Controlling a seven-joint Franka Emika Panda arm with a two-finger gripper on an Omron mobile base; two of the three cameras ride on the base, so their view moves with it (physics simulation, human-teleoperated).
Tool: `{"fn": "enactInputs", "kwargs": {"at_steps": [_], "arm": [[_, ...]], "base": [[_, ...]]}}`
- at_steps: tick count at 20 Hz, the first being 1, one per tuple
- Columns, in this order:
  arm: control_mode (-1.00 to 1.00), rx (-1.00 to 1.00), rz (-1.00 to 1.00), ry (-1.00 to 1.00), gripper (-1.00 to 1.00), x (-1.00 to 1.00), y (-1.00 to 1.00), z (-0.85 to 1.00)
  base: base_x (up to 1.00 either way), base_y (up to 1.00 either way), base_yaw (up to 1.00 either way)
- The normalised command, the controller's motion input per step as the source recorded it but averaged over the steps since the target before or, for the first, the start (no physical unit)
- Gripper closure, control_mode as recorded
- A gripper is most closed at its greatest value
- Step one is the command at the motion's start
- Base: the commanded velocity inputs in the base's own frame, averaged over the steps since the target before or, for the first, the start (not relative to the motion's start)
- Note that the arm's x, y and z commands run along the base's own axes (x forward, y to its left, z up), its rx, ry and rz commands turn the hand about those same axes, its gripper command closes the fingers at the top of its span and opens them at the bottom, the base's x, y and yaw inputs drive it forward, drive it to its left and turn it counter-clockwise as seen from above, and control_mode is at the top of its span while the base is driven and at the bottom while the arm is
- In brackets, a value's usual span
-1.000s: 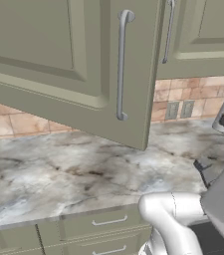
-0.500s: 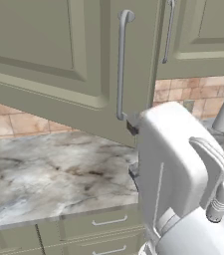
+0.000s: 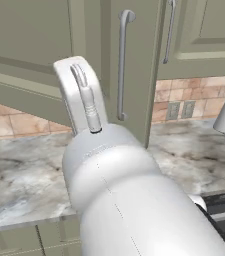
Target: Open the cabinet. Pick the bowls from the counter and place them in the cabinet. Then close the cabinet.
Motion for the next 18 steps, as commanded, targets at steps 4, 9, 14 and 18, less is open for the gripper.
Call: {"fn": "enactInputs", "kwargs": {"at_steps": [4, 9, 14, 18], "arm": [[-1.00, 0.03, -0.17, 0.01, -1.00, 0.62, 0.26, 0.00], [-1.00, 0.05, -0.27, -0.01, -1.00, 0.71, 0.09, -0.04], [-1.00, 0.14, -0.33, -0.07, -1.00, 0.88, -0.01, -0.08], [-1.00, 0.19, -0.15, -0.04, -1.00, 1.00, -0.04, -0.13]], "base": [[0.00, 0.00, 0.00], [0.00, 0.00, 0.00], [0.00, 0.00, 0.00], [0.00, 0.00, 0.00]]}}
